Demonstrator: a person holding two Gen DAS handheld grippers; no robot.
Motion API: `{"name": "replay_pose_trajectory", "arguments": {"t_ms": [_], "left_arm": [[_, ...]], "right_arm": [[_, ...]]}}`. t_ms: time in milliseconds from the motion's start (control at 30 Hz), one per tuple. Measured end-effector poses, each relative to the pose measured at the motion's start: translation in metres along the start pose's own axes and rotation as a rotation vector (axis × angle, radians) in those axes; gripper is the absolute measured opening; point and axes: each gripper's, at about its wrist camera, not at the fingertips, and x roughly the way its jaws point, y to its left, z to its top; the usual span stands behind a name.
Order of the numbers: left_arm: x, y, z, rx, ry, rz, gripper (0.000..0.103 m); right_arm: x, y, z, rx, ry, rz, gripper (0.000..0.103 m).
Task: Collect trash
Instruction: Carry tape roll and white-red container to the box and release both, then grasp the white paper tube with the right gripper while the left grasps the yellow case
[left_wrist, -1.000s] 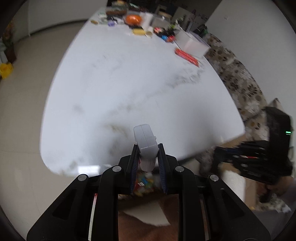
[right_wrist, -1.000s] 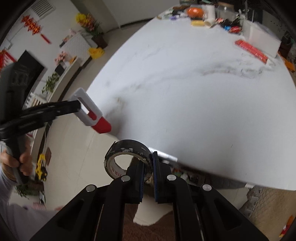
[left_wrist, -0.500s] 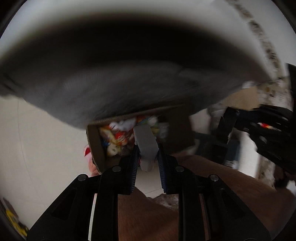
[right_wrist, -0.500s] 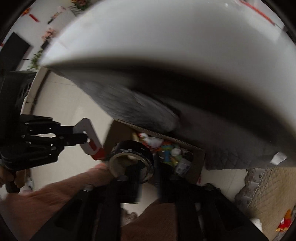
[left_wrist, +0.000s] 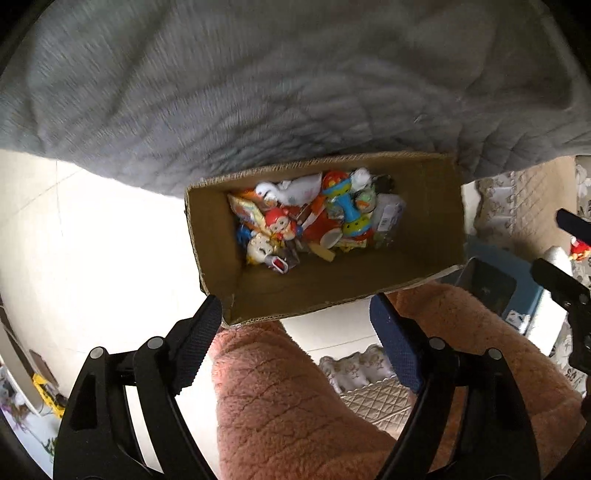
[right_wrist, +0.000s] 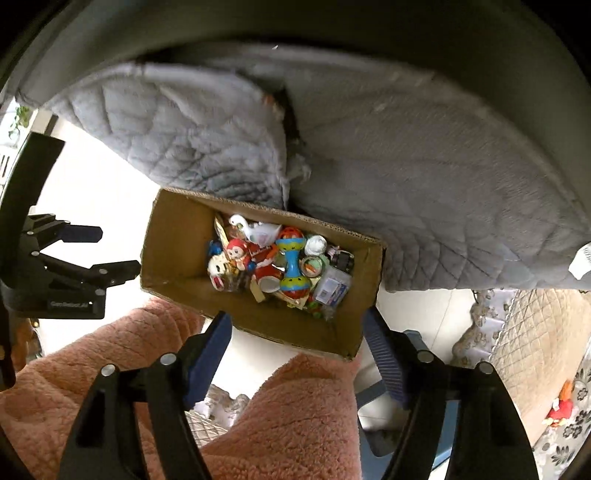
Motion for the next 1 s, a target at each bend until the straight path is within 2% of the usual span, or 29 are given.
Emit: {"name": "replay_pose_trajectory", "arguments": {"t_ms": [167, 300, 400, 533, 633, 700, 800, 900, 967, 1000], "left_arm": [[-0.058, -0.006, -0.008, 0.047, -0.072, 0.026, 0.08], [-0.115, -0.007, -0.019, 0.074, -0.115, 0.038, 0.081], [-0.164, -0.004, -0.018, 0.042, -0.191, 0.069, 0.085], [-0.214, 0.002, -0.004, -0.008, -0.327, 0.099, 0.085], [-0.252, 0.011, 0.019, -0.064, -0.461, 0.083, 0.09], [-0.263, 0.014, 0.033, -0.095, -0.527, 0.101, 0.09], [-0.27, 0.024, 0.054, -0.157, -0.567, 0.078, 0.09], [-0.269, 0.032, 0.061, -0.213, -0.587, 0.041, 0.09], [-0.265, 0.038, 0.061, -0.236, -0.585, 0.036, 0.09], [-0.264, 0.04, 0.06, -0.245, -0.581, 0.033, 0.09]], "right_arm": [[-0.04, -0.004, -0.003, -0.014, -0.013, 0.038, 0.073], [-0.094, -0.003, -0.004, -0.062, -0.063, 0.064, 0.073], [-0.143, -0.007, 0.004, -0.06, -0.157, 0.099, 0.076], [-0.197, -0.015, 0.036, -0.037, -0.328, 0.1, 0.076], [-0.223, -0.032, 0.089, 0.018, -0.465, 0.11, 0.082], [-0.232, -0.047, 0.134, 0.054, -0.526, 0.106, 0.082], [-0.24, -0.076, 0.228, 0.09, -0.621, 0.103, 0.082], [-0.24, -0.11, 0.339, 0.187, -0.66, 0.127, 0.082], [-0.24, -0.132, 0.416, 0.273, -0.686, 0.153, 0.075], [-0.237, -0.138, 0.44, 0.305, -0.694, 0.143, 0.074]]}}
